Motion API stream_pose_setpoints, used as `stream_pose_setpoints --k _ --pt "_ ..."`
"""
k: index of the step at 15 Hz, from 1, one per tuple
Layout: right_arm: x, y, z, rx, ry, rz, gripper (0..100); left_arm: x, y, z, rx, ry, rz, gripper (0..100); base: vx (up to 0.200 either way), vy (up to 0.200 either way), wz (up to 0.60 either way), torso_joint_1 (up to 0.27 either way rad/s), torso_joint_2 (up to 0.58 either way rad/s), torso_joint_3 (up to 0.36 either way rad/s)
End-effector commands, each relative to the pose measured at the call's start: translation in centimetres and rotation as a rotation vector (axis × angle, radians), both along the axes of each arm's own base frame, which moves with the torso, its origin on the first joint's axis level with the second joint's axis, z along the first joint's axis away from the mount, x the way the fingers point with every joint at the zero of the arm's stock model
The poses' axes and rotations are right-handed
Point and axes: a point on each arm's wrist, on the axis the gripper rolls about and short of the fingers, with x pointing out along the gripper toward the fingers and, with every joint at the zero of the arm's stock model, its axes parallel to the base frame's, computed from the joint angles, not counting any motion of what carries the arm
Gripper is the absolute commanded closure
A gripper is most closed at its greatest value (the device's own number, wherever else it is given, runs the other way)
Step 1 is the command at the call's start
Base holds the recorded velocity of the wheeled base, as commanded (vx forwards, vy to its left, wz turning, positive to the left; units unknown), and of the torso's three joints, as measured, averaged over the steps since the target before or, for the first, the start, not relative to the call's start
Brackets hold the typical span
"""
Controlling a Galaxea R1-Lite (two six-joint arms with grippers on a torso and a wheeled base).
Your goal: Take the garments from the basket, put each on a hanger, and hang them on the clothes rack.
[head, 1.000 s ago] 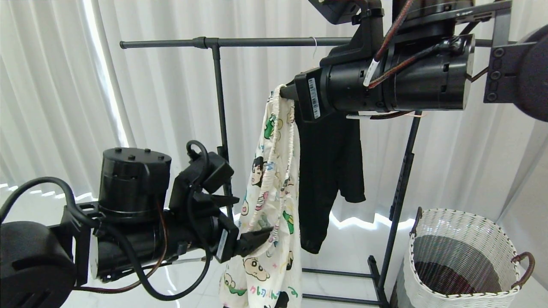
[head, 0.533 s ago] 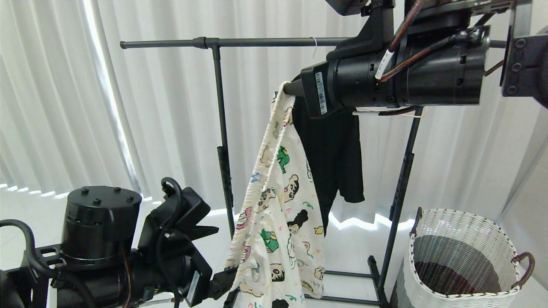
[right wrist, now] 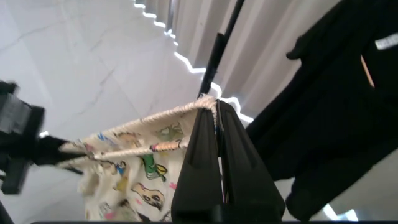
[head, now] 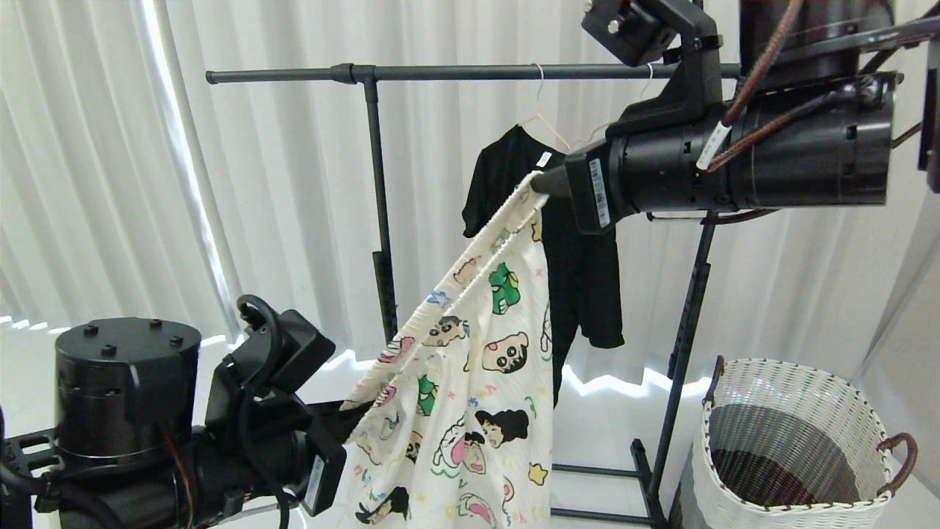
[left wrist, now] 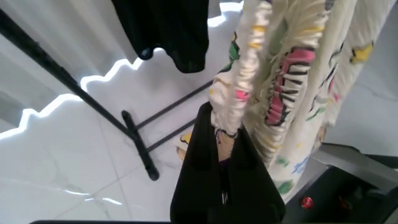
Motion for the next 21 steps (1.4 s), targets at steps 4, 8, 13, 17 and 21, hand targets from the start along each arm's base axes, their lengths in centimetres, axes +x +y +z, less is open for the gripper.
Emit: stream_pose_setpoints --k 4,8,13,17,21 --pt "-2.8 -6.1 -2.1 -0.071 0.051 -0.091 100 -1.4 2.0 3.2 -0.019 -0.065 0.060 100 0.000 0.000 0.00 0.000 0.00 0.000" --pt "-5.0 -9.2 -2.9 -0.095 0.045 -0.182 100 -1.7 1.9 12.5 -0.075 0.048 -0.016 100 0.000 0.000 0.00 0.000 0.00 0.000" --pt "-4.7 -9.8 -0.8 -0.048 0.002 -0.209 100 -1.6 -1.6 20.1 -0.230 0.078 -0.159 100 0.000 0.000 0.00 0.000 0.00 0.000" --pt "-5.3 -10.7 1.6 -0.012 -0.031 -0.227 100 -2.0 -2.5 21.4 -0.242 0.155 -0.177 100 0.000 0.000 0.00 0.000 0.00 0.000" --pt "-6.7 -12.5 3.6 0.011 -0.056 -0.243 100 -2.6 -0.9 20.4 -0.093 0.178 -0.066 100 0.000 0.000 0.00 0.000 0.00 0.000"
